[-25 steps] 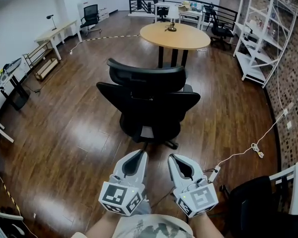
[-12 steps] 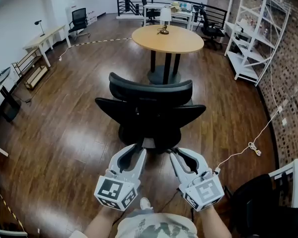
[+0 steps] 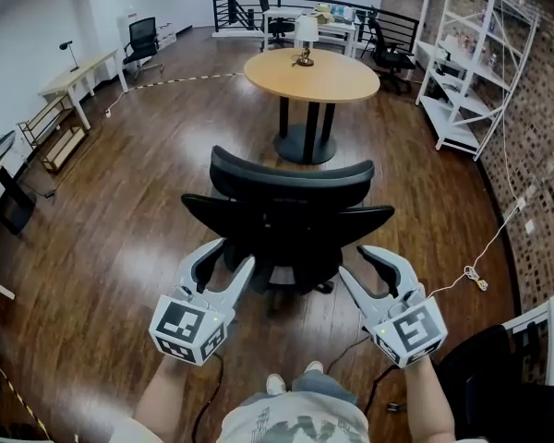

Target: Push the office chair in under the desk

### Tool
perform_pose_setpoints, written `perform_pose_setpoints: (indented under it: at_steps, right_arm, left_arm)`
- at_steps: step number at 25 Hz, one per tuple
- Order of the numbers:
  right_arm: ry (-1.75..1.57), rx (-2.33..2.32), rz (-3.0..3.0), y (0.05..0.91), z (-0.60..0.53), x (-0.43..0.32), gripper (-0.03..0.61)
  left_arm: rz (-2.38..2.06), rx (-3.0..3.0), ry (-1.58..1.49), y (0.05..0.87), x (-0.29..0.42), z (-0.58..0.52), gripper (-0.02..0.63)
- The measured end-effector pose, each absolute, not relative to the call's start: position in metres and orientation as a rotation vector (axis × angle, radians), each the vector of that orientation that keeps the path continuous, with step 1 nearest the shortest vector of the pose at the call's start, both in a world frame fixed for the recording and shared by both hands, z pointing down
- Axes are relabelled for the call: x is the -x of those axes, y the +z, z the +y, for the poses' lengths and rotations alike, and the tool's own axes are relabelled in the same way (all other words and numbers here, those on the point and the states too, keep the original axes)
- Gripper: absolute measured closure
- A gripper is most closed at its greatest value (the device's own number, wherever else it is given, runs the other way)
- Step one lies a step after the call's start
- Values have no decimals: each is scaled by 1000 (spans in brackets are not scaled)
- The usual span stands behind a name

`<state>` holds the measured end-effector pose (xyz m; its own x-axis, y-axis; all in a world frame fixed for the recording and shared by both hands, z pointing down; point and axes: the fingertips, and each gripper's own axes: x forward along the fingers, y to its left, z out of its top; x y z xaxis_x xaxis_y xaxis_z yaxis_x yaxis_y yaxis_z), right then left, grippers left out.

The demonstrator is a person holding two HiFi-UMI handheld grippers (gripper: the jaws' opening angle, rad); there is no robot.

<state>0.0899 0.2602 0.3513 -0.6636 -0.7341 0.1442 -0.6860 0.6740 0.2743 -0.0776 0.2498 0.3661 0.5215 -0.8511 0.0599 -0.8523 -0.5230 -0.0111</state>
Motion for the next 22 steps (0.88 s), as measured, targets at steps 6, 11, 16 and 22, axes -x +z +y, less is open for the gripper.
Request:
perform_pose_setpoints:
  at_steps: [6, 11, 16, 22]
  right_arm:
    - [-370, -1087, -2532, 364, 225, -103, 379]
    - [-467, -1020, -2426, 369, 188, -109, 337]
    - [-492, -948, -2318, 381, 157, -114, 294]
    - [-459, -841, -2158, 412, 128, -138, 246]
  left_arm:
    - [-1543, -2789, 416, 380, 108, 214, 338]
    - [-1564, -2813, 663, 388, 130, 176, 285]
    - [-1518, -2797, 885, 412, 159, 141, 272]
    - [-1354, -2793, 1089, 436, 159, 119, 221]
